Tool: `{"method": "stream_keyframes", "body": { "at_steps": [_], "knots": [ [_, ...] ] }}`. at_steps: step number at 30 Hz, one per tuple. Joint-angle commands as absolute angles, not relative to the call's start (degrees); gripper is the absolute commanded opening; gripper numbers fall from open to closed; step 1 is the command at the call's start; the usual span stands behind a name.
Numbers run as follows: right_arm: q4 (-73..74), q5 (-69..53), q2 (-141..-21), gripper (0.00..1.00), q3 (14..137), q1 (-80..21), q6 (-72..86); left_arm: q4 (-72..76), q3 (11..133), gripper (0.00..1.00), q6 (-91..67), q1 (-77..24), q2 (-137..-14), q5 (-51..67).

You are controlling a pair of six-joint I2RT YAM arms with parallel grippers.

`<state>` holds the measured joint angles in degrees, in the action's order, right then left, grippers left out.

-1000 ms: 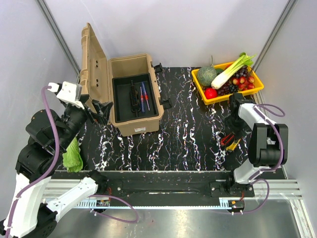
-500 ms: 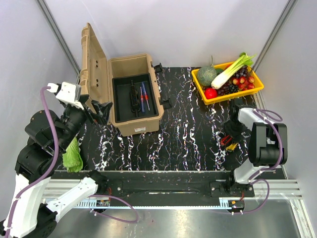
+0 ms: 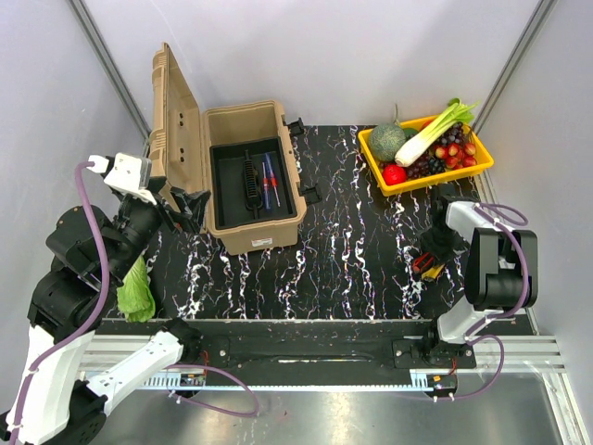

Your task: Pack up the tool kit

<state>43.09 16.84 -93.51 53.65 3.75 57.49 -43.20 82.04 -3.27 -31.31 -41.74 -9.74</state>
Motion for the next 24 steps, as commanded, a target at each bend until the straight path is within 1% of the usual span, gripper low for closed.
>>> {"method": "stream_keyframes", "body": {
  "at_steps": [1, 3, 6, 8, 9, 18, 24],
  "knots": [
    [34.2, 10.0, -97.6, 0.68, 52.9, 3.6, 57.4, -41.0, 84.0, 0.99, -2.6, -31.5, -42.2, -9.7],
    [33.4, 8.4, -98.1, 0.65, 52.7, 3.3, 57.0, -41.0, 84.0, 0.99, -2.6, -31.5, -42.3, -9.7],
    [32.9, 7.0, -98.0, 0.62, 52.6, 1.3, 57.0, -41.0, 83.9, 0.99, -2.5, -31.5, -42.3, -9.8],
    [33.0, 6.7, -97.6, 0.62, 52.6, 0.3, 57.7, -41.0, 83.8, 0.99, -2.5, -31.5, -42.1, -9.8],
    [33.3, 6.6, -97.5, 0.62, 52.6, -2.0, 58.2, -41.0, 83.6, 0.99, -2.5, -31.5, -42.1, -9.9],
    [34.5, 4.7, -96.6, 0.61, 52.8, -11.6, 62.8, -41.0, 83.1, 0.99, -2.7, -31.5, -41.7, -10.3],
    [36.5, 7.6, -95.5, 0.61, 54.0, -15.4, 63.9, -41.0, 83.1, 0.99, -2.8, -31.5, -41.5, -10.4]
  ]
}}
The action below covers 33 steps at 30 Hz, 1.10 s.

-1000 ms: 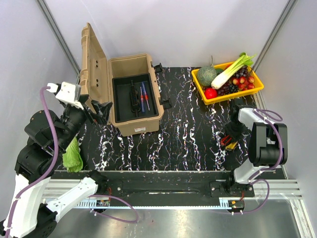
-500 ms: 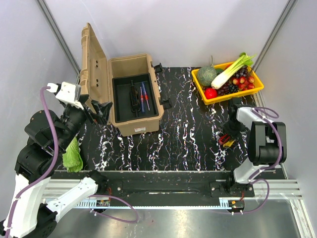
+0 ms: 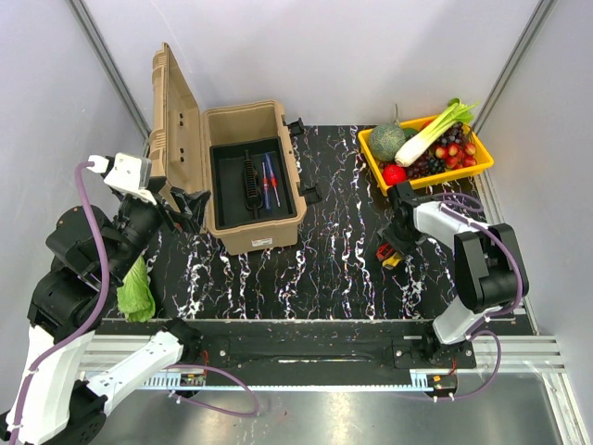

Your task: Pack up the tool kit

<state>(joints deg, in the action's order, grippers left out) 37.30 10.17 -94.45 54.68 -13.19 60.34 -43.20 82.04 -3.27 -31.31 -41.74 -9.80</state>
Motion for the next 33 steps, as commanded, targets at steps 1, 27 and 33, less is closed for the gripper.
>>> {"method": "stream_keyframes", "body": {
  "at_steps": [1, 27, 33],
  "knots": [
    [36.9, 8.2, -95.4, 0.61, 54.1, -15.4, 64.2, -41.0, 83.1, 0.99, -2.8, -31.5, -41.6, -10.4],
    [38.9, 16.1, -88.9, 0.76, 57.5, -15.4, 58.0, -41.0, 83.5, 0.99, -3.0, -31.5, -41.6, -9.8],
    [38.6, 15.1, -94.3, 0.72, 59.1, -15.4, 57.8, -41.0, 83.7, 0.99, -2.9, -31.5, -41.7, -9.6]
  ]
}}
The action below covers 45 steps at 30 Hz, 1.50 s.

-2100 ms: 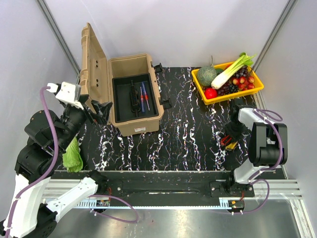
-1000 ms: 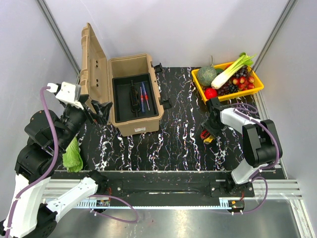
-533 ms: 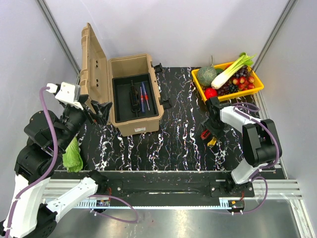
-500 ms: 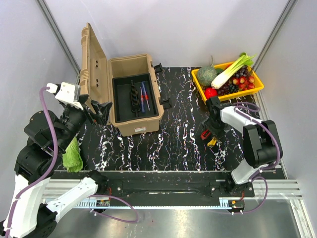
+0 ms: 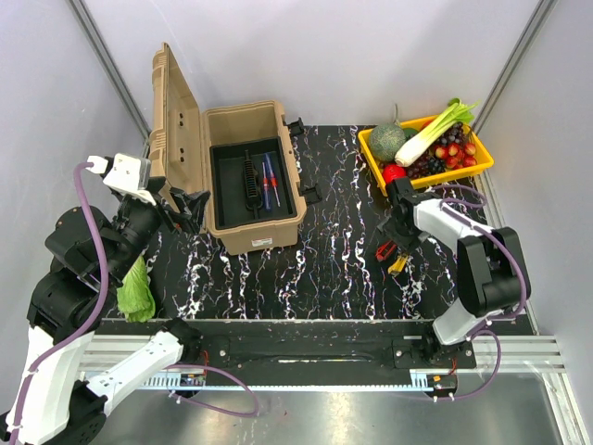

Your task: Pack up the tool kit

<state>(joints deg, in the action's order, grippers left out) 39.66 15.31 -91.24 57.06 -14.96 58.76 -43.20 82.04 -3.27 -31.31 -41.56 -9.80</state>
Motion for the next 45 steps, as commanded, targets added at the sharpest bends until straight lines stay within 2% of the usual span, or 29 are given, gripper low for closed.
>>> {"method": "stream_keyframes", "body": {
  "at_steps": [1, 9, 11, 16, 20, 30, 34, 40, 45],
  "knots": [
    [38.5, 14.9, -95.1, 0.71, 59.2, -15.4, 57.9, -41.0, 83.8, 0.99, -2.8, -31.5, -41.7, -9.6],
    [38.0, 15.1, -99.9, 0.62, 60.8, -15.4, 57.3, -41.0, 84.3, 0.99, -2.5, -31.5, -41.4, -10.2],
    [38.1, 15.5, -100.0, 0.54, 60.9, -15.4, 57.4, -41.0, 84.2, 0.99, -2.4, -31.4, -41.3, -10.3],
    [38.9, 16.0, -99.1, 0.23, 61.3, -15.5, 57.1, -41.0, 84.1, 0.99, -2.3, -31.6, -41.2, -10.5],
    [41.7, 18.0, -96.3, 0.14, 62.3, -15.6, 58.4, -41.0, 84.0, 0.99, -2.4, -31.4, -41.1, -10.5],
    [45.7, 21.4, -82.7, 0.11, 68.1, -18.9, 60.8, -41.0, 84.7, 0.99, -2.4, -31.5, -41.1, -10.3],
    [45.1, 24.3, -80.2, 0.11, 73.5, -23.8, 58.5, -41.0, 85.7, 0.99, -2.5, -31.4, -41.1, -9.9],
    [39.1, 26.5, -82.3, 0.11, 84.8, -32.7, 50.8, -41.5, 87.9, 0.99, -2.8, -31.5, -41.1, -9.3],
    [31.7, 21.0, -89.4, 0.1, 95.8, -40.3, 38.6, -42.8, 88.9, 0.99, -4.6, -31.5, -41.8, -9.3]
  ]
}}
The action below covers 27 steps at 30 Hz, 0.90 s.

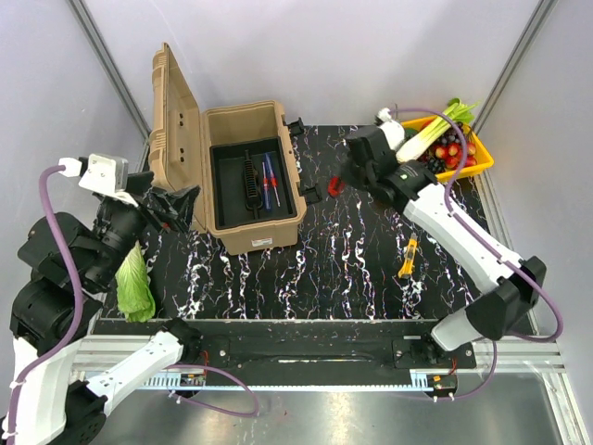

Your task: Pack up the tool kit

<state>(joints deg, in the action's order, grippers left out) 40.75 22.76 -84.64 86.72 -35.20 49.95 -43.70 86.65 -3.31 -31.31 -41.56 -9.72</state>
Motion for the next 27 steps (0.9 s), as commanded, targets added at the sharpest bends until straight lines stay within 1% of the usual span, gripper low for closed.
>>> {"method": "stream_keyframes", "body": {
  "at_steps": [1, 4, 8, 14, 18, 22, 27],
  "knots": [
    [31.6, 22.5, -91.5, 0.1, 98.9, -43.3, 36.1, -42.8, 88.9, 0.99, -5.5, -31.5, -42.2, -9.3],
    [31.8, 23.6, -99.1, 0.1, 107.6, -47.9, 29.5, -44.2, 90.3, 0.99, -9.6, -31.4, -43.9, -8.3],
    [30.3, 18.9, -107.2, 0.09, 116.1, -50.3, 27.9, -44.6, 90.4, 0.99, -13.4, -31.5, -44.7, -8.3],
    [29.9, 14.3, -119.5, 0.1, 129.7, -54.9, 21.5, -44.6, 89.9, 0.99, -13.5, -31.5, -43.8, -8.8],
    [33.3, 14.1, -127.1, 0.1, 137.6, -56.0, 21.9, -45.1, 90.3, 0.99, -13.4, -31.5, -43.5, -9.2],
    [35.3, 12.9, -130.8, 0.1, 141.0, -56.1, 22.8, -45.3, 89.9, 0.99, -13.4, -31.5, -42.9, -9.8],
    [37.9, 13.2, -133.2, 0.11, 141.6, -56.2, 25.7, -45.4, 89.5, 0.99, -12.8, -31.5, -42.5, -10.4]
  ]
}}
